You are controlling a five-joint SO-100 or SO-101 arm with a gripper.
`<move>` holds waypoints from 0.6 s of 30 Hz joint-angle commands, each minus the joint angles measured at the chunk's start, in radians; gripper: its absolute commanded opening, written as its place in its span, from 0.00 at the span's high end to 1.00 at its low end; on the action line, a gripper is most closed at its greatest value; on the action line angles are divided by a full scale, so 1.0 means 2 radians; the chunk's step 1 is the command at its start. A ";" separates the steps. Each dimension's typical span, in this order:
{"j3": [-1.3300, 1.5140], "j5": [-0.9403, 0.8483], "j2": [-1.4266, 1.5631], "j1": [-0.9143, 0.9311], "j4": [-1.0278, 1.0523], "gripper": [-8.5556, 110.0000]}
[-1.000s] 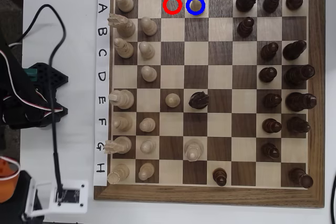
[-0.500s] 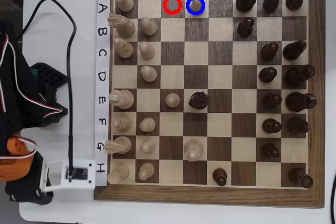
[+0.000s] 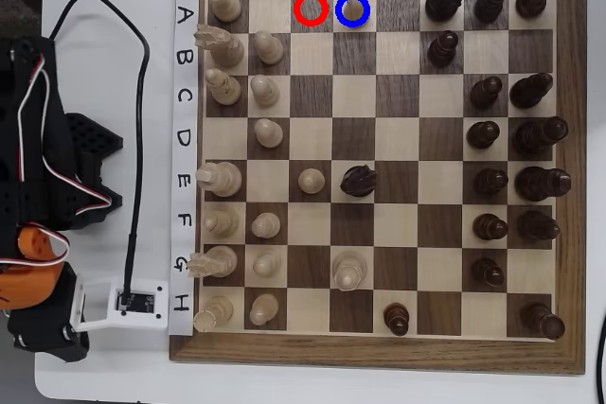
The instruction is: Move the piece to destination
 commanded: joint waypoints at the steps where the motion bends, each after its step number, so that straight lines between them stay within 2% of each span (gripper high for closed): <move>1: 0.012 -0.015 0.036 0.013 0.041 0.93; 8: 0.022 -0.030 0.127 0.028 0.127 0.93; 18: 0.031 -0.034 0.156 0.025 0.135 0.93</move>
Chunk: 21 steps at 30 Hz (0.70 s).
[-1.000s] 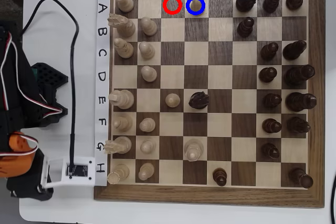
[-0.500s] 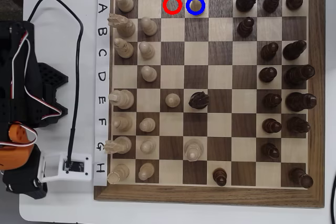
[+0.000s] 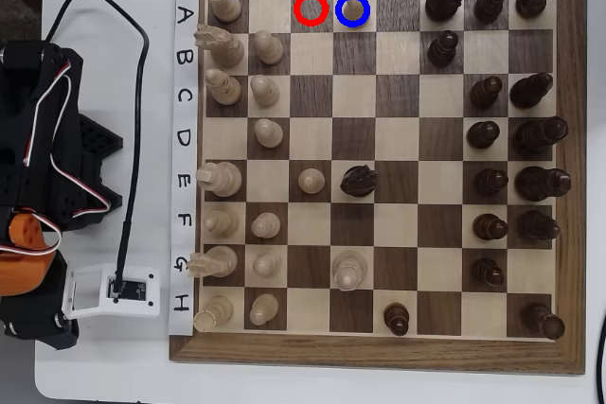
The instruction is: Move the piece to destination
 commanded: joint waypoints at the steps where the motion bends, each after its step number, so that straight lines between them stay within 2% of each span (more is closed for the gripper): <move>1: 0.025 -0.006 0.032 -0.004 0.001 0.93; 21: 0.025 0.017 0.032 0.015 0.000 0.93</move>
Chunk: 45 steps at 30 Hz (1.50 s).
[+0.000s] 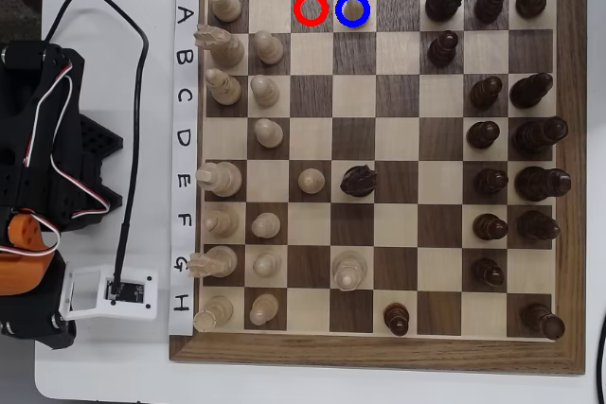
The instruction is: Move the piece to destination
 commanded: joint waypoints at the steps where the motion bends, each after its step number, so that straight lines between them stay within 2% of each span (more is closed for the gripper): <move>1: 0.025 0.007 0.032 0.006 0.000 0.93; 45: 0.025 -0.001 0.032 0.001 -0.002 0.93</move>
